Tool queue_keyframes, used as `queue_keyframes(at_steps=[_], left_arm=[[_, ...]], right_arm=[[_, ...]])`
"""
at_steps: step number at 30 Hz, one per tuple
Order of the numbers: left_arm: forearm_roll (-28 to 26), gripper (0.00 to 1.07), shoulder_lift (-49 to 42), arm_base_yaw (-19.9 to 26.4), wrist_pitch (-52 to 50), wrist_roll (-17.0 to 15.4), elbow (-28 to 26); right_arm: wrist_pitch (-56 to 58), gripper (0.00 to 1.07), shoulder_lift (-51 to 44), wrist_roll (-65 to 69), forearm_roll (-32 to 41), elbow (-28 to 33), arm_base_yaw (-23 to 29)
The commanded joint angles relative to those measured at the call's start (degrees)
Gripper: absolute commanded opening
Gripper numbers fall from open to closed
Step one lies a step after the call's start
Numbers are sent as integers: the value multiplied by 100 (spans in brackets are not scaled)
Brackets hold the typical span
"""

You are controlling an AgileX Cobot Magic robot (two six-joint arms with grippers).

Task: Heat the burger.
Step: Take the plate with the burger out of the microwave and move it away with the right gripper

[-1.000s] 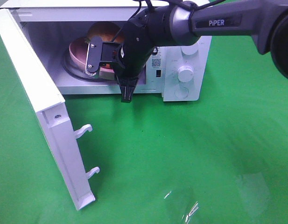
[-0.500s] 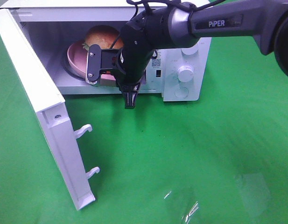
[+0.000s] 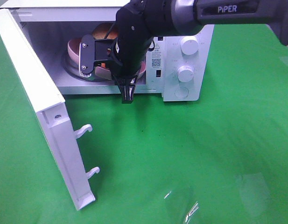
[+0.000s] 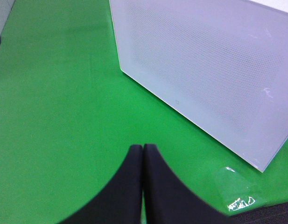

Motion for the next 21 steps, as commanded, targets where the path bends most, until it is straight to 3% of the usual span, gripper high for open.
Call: queue_keyframes(at_steps=[1, 7, 11, 21], left_arm=[[-23, 0, -46, 23, -63, -23, 11], [-23, 0, -46, 23, -63, -23, 11], [-23, 0, -46, 23, -63, -23, 11], [-23, 0, -46, 23, -63, -23, 11]], right_arm=[[178, 0, -223, -69, -109, 23, -63], [-218, 0, -670, -544, -103, 716, -63], [-733, 0, -1163, -1169, -218, 1570, -17], [-779, 0, -1175, -1094, -315, 1713, -17]])
